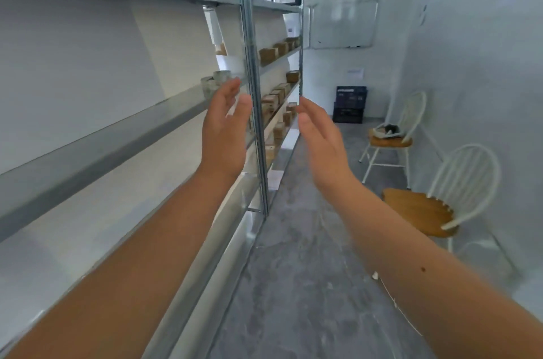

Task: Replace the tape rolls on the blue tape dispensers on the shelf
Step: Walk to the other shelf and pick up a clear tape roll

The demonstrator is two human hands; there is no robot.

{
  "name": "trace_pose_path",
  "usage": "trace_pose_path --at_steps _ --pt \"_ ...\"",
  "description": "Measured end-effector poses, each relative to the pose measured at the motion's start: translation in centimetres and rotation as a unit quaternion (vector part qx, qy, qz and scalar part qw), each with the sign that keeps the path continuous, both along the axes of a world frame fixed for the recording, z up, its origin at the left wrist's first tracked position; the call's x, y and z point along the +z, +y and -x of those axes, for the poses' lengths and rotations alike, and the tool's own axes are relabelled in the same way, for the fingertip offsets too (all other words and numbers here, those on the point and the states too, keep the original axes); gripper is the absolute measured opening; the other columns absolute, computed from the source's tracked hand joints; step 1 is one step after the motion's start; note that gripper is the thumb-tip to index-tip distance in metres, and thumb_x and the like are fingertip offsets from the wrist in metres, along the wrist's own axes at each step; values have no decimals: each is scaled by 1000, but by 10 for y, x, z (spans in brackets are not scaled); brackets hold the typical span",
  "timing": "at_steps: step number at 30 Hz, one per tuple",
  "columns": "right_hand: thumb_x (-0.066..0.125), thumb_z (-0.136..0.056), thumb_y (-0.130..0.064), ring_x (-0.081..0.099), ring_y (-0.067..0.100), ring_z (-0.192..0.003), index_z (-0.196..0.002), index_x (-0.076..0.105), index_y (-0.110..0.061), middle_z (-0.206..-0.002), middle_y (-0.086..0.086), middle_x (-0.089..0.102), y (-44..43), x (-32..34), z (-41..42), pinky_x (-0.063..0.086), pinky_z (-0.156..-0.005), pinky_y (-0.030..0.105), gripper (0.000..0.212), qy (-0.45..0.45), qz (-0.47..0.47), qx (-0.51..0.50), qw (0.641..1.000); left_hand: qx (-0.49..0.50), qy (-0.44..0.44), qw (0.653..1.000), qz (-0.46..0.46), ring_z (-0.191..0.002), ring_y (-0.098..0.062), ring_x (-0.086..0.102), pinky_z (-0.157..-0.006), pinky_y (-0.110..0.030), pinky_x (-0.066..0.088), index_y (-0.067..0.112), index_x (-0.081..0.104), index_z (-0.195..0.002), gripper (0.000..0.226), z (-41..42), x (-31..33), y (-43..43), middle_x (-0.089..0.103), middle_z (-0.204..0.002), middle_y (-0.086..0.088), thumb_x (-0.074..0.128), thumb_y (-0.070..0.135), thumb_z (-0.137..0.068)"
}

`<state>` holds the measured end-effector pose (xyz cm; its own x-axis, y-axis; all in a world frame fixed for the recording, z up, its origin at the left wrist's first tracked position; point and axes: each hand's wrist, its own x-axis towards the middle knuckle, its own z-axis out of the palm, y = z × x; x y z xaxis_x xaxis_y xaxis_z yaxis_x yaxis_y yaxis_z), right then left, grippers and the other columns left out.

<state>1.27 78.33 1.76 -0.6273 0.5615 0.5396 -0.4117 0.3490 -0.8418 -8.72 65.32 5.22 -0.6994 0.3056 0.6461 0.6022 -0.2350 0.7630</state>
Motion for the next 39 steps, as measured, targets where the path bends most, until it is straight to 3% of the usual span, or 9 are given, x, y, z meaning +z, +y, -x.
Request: trace_pose_path --at_steps 4,7,11,17,21,27,31,35,39 --pt "53 -105 -39 51 -19 -125 -151 51 -25 -152 -10 54 42 -4 -24 42 -95 2 48 -4 15 -41 999 -60 8 998 15 -120 20 52 -92 -2 40 39 54 -133 44 -9 -12 49 58 -131 25 54 55 -92" --pt "53 -104 -40 52 -26 -116 -151 50 -26 -151 -7 55 68 -9 -36 41 -90 -1 49 -7 20 -66 998 -88 5 996 6 -120 19 52 -94 -4 42 36 54 -135 48 -11 -16 83 58 -135 19 55 55 -91" --pt "51 -102 -46 50 -27 -118 -151 50 -30 -152 -10 53 100 -12 -42 44 -95 3 52 -14 36 -100 994 -131 0 991 11 -138 -3 49 -117 -34 39 29 50 -143 55 -8 -19 127 55 -148 5 55 53 -93" --pt "50 -96 -54 46 -21 -127 -150 50 -36 -150 -18 53 157 -9 -16 41 -104 14 57 -15 48 -139 989 -180 -18 984 1 -131 10 51 -97 -6 43 26 51 -148 65 28 -19 192 55 -149 8 56 59 -92" --pt "51 -92 -58 48 -21 -125 -150 50 -37 -149 -20 54 201 -14 23 44 -96 5 62 -20 58 -158 986 -215 -52 975 7 -134 6 50 -109 -21 42 31 49 -150 71 69 -25 240 54 -151 11 54 64 -88" --pt "51 -88 -63 50 9 -139 -145 52 -41 -152 -12 54 262 -10 95 39 -120 45 61 -17 95 -183 978 -232 -63 970 35 -136 1 51 -113 -31 41 51 56 -134 51 145 -25 296 56 -149 14 54 70 -87" --pt "52 -86 -64 50 7 -140 -144 52 -42 -153 -10 53 292 -14 135 39 -119 41 62 -7 93 -183 979 -237 -51 969 36 -133 3 52 -109 -26 42 48 57 -135 50 189 -26 329 57 -147 15 54 66 -88" --pt "51 -91 -59 49 -1 -137 -149 49 -40 -153 -14 53 326 -18 164 40 -112 27 60 -15 93 -182 979 -245 -48 967 46 -136 1 51 -117 -40 41 53 55 -133 46 218 -29 366 56 -149 15 54 66 -90" --pt "50 -87 -67 50 -3 -136 -147 50 -43 -151 -18 54 369 -23 191 40 -116 32 65 -27 98 -182 978 -244 -57 967 49 -137 0 50 -119 -45 38 61 56 -127 38 243 -34 402 56 -148 16 53 68 -90"
